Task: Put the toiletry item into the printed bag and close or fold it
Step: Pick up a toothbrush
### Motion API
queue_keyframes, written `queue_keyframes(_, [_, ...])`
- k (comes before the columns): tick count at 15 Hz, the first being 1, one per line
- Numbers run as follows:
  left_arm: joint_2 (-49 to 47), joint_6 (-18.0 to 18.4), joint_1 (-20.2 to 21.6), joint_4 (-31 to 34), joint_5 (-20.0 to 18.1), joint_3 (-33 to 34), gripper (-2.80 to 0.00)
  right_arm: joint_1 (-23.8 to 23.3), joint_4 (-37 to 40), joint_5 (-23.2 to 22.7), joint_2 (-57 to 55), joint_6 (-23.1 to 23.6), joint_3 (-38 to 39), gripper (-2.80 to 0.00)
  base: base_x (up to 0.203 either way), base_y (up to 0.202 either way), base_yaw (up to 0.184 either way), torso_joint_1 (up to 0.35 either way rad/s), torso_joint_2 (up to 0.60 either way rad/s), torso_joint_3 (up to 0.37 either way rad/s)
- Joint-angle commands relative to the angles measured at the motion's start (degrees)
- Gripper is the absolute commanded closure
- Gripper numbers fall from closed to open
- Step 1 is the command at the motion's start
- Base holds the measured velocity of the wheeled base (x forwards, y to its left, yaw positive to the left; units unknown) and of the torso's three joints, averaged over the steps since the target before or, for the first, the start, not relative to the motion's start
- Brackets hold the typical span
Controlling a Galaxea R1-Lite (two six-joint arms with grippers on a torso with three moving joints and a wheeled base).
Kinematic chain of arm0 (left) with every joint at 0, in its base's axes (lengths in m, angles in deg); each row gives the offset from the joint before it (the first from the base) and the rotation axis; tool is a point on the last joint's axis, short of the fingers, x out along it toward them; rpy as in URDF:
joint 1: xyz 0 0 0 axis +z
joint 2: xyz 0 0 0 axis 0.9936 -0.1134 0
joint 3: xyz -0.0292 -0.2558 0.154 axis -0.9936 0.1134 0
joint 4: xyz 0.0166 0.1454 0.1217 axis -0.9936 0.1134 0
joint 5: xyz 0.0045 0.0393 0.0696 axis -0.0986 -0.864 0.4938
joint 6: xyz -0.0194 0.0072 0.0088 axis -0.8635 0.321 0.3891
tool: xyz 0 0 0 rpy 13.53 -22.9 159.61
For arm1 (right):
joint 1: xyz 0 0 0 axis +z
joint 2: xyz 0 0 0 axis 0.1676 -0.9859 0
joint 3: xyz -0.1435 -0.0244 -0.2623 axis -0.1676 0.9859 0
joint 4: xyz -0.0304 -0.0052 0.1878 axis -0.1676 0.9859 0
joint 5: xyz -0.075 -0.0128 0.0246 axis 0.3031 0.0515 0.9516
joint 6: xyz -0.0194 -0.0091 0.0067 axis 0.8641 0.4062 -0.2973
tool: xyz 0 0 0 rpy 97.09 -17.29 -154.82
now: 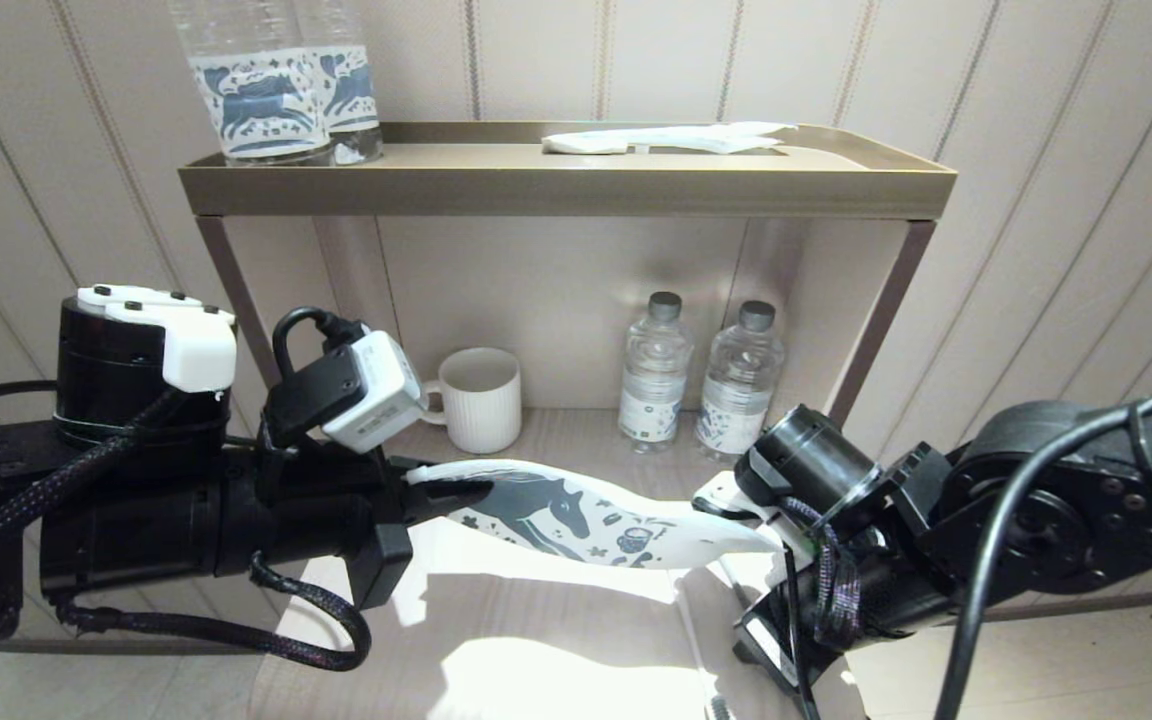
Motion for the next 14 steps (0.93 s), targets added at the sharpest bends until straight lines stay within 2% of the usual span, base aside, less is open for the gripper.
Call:
queue_keyframes(1, [-0.01,0.15,0.03,-0.16,-0.11,0.07,0.0,0.04,0.21,-0.1,-0.16,-0.15,0.45,0.0,0.0,0.0,0.0,0.0,0.0,0.0])
queue_keyframes(6, [0.08,0.24,-0.05,-0.28,-0.19,0.55,0.0,-0.05,0.13,-0.32,-0.11,0.03,1.63,0.0,0.0,0.0,0.0,0.0,0.0,0.0])
queue_keyframes(10, [-0.1,0.29,-0.05,-3.53,-0.28,2.06,0.0,-0.23,0.13,-0.12,0.55,0.11,0.99,0.0,0.0,0.0,0.0,0.0,0.0,0.0])
queue_keyframes(14, [-0.9,0.33,-0.14,-4.03,-0.28,2.18,0.0,-0.54,-1.55,0.16,3.48,0.17,0.75,0.0,0.0,0.0,0.0,0.0,0.0,0.0])
